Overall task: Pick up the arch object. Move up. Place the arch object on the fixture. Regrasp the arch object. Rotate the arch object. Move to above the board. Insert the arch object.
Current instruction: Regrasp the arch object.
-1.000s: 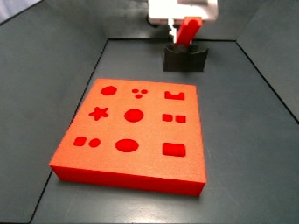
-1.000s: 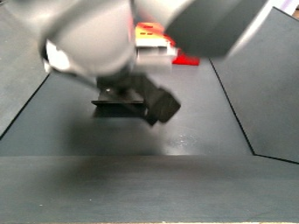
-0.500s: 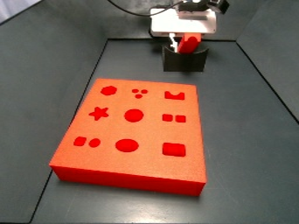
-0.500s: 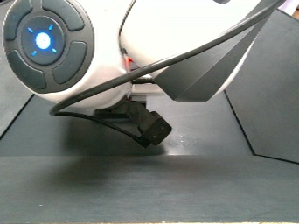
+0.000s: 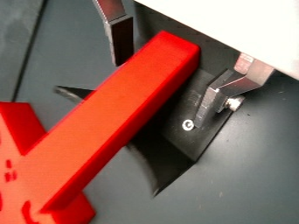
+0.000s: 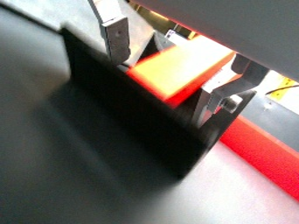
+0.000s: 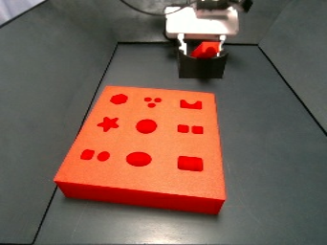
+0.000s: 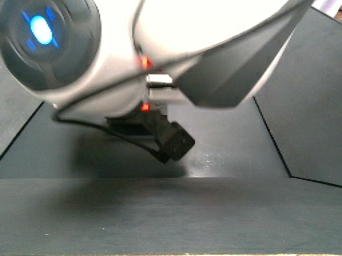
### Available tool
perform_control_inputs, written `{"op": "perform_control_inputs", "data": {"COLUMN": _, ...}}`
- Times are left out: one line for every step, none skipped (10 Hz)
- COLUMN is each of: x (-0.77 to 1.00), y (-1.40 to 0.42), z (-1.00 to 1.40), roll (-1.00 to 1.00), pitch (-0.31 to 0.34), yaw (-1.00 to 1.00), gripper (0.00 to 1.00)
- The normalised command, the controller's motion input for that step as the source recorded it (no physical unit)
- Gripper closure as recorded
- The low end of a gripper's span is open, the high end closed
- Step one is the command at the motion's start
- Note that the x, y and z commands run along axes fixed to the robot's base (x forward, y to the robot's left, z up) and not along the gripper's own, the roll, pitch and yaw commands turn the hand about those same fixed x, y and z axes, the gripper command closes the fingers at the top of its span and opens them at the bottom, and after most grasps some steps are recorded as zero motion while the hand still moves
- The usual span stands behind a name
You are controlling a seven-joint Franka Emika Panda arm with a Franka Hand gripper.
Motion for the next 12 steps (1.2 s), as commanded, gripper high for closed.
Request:
{"op": "perform_control_inputs", "data": {"x": -0.03, "y": 0.00, "z": 1.00, "roll": 0.04, "pitch": 0.007, "yaw": -0.02, "gripper": 0.00}}
{"op": "perform_control_inputs", "data": {"x": -0.03, "y": 0.00, "z": 1.00, "roll": 0.05, "pitch": 0.004, "yaw": -0.01, "gripper": 0.00}}
{"op": "perform_control_inputs", "data": {"x": -0.04, "y": 0.00, "z": 1.00, "roll": 0.06, "pitch": 0.009, "yaw": 0.00, "gripper": 0.00}}
{"op": "perform_control_inputs", "data": {"x": -0.04, "y": 0.00, "z": 0.86, "roll": 0.05, "pitch": 0.019, "yaw": 0.00, "gripper": 0.00}}
{"op": "perform_control_inputs", "data": {"x": -0.04, "y": 0.00, "z": 0.68, "roll": 0.05, "pitch": 0.032, "yaw": 0.01, "gripper": 0.00}}
{"op": "perform_control_inputs", "data": {"x": -0.03, "y": 0.00, "z": 0.50, "roll": 0.05, "pitch": 0.045, "yaw": 0.01, "gripper": 0.00}}
{"op": "perform_control_inputs", "data": {"x": -0.03, "y": 0.01, "z": 0.25, "roll": 0.05, "pitch": 0.059, "yaw": 0.00, "gripper": 0.00}}
{"op": "perform_control_inputs", "data": {"x": -0.01, "y": -1.00, "z": 0.98, "roll": 1.00, "pitch": 0.071, "yaw": 0.04, "gripper": 0.00}}
{"op": "perform_control_inputs", "data": {"x": -0.01, "y": -1.00, "z": 0.96, "roll": 1.00, "pitch": 0.071, "yaw": 0.04, "gripper": 0.00}}
{"op": "perform_control_inputs", "data": {"x": -0.03, "y": -1.00, "z": 0.94, "roll": 1.00, "pitch": 0.062, "yaw": 0.03, "gripper": 0.00}}
{"op": "perform_control_inputs", "data": {"x": -0.06, "y": -1.00, "z": 0.90, "roll": 1.00, "pitch": 0.051, "yaw": 0.03, "gripper": 0.00}}
{"op": "perform_control_inputs", "data": {"x": -0.06, "y": -1.00, "z": 0.87, "roll": 1.00, "pitch": 0.049, "yaw": 0.03, "gripper": 0.00}}
